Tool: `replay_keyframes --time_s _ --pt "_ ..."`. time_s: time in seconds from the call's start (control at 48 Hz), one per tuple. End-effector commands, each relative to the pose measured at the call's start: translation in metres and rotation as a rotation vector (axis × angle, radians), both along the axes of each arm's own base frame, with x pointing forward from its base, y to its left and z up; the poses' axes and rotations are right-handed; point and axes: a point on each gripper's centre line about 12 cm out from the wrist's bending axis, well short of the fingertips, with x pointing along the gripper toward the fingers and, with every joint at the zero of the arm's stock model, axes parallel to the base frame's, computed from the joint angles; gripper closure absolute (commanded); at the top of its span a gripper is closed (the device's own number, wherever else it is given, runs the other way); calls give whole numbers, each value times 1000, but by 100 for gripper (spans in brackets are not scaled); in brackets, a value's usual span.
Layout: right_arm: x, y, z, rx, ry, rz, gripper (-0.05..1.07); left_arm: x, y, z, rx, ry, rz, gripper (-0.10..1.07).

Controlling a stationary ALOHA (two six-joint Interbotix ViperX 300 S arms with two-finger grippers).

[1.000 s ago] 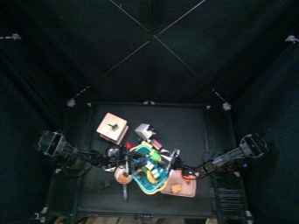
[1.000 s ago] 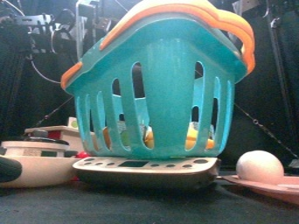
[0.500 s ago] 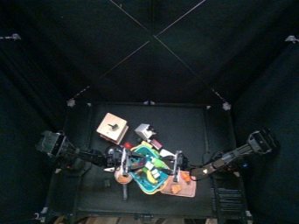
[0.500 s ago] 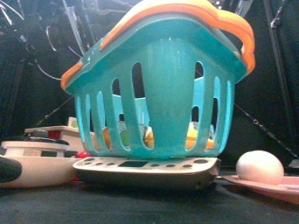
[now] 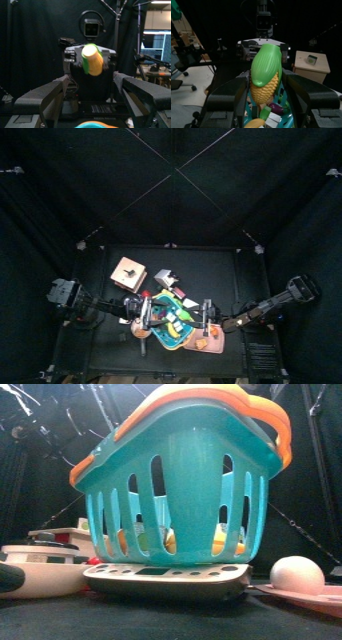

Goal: Readjust grip on corn

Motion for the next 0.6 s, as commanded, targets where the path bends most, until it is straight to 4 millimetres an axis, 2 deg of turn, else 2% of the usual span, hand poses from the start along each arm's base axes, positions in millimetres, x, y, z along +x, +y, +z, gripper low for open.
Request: replay_keyframes --time_s 0.0,0.167,0.333,0.583 --pt "1 3 7 -11 -20 18 26 6 -2 10 29 -44 -22 -5" --pt "2 8 3 -17 -1 48 25 11 -8 2 166 -42 -101 -5" --pt "2 15 -1 -33 20 91 26 13 -8 -5 283 -44 -100 -5" --pt "2 14 -4 -45 26 95 26 20 -10 1 364 -79 -54 -5"
